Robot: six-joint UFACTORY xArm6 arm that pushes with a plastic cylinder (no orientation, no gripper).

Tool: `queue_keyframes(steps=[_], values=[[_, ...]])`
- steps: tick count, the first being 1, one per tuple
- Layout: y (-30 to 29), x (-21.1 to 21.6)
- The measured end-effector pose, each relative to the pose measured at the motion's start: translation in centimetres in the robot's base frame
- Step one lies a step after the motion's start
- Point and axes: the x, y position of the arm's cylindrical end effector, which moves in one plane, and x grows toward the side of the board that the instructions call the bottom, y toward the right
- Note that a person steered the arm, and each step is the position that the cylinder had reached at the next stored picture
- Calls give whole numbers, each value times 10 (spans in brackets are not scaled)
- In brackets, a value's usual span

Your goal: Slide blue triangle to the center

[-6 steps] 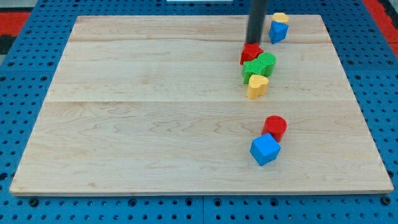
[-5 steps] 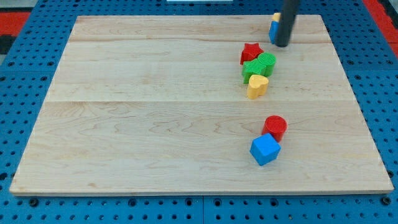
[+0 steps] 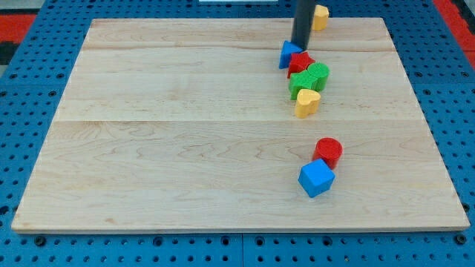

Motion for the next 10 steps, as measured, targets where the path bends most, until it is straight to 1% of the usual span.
queue_keyframes(steps=[1, 2, 3, 4, 5, 6, 7, 8, 9, 10], values=[[-45, 20], [-85, 49], [-116, 63], [-99, 67], [-96, 30], [-79, 21], [-65, 48], [-65, 81], [-65, 104], [-82, 104]])
